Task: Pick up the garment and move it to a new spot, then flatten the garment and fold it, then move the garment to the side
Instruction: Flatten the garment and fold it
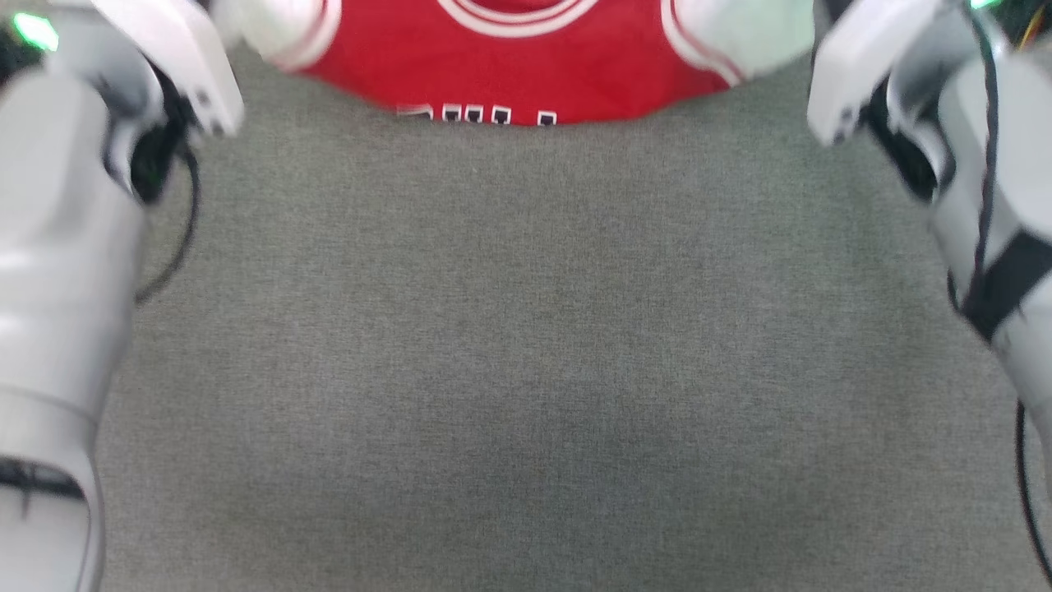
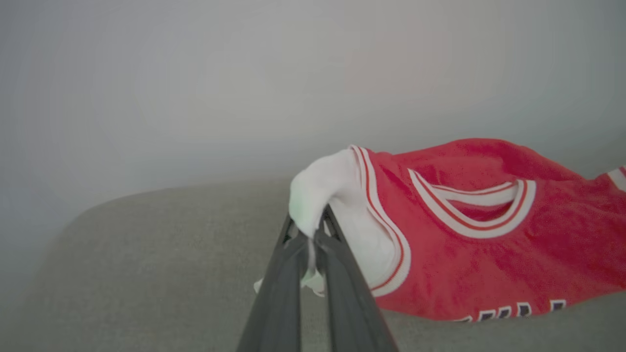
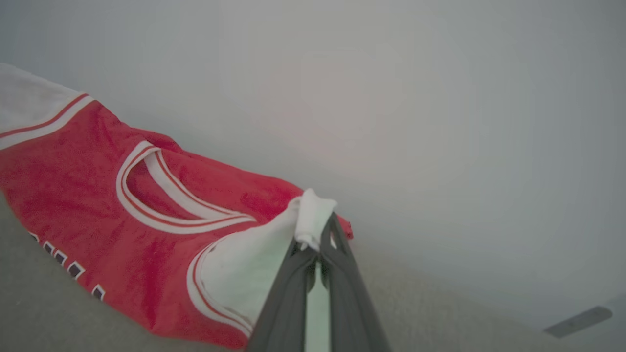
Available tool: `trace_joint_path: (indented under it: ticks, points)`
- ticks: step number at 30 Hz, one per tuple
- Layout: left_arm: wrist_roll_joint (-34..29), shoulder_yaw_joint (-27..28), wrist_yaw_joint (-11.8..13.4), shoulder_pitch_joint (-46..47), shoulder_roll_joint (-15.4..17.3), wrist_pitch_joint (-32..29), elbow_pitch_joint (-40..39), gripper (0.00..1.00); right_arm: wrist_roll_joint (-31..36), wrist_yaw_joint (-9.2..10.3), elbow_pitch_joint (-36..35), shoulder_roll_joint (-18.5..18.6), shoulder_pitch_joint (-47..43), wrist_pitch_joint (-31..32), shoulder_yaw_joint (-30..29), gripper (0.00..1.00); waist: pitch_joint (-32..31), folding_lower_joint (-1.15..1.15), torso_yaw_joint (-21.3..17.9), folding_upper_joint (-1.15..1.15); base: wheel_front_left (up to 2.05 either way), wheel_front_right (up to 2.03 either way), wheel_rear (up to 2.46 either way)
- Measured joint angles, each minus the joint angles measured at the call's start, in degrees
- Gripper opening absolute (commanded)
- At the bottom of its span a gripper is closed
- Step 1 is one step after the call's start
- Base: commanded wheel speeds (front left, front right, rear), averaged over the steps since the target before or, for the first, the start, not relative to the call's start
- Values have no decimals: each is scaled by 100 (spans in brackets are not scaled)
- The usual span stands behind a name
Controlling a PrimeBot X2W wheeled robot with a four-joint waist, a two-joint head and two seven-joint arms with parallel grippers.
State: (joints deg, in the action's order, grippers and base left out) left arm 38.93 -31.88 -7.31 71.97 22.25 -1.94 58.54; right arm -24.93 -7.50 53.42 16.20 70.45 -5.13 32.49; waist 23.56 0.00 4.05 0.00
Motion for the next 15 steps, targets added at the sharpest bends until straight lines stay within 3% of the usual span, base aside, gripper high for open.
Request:
trace_joint_path:
  ticks: [6,9,15]
  points:
    - [474,-168,0,-1106,199,-1018,-485,0,-1319,0,-1429,761,-1345,922,445,0,-287,0,15,0,0,0,0]
    - [778,-113,7,-1718,364,-1366,-901,0,-1627,0,-2206,1217,-2031,1273,626,0,-421,0,15,0,0,0,0]
    - [1005,-43,443,-3006,948,-1720,-2174,0,-1962,0,-3309,1923,-3199,1881,415,0,-625,0,-15,0,0,0,0]
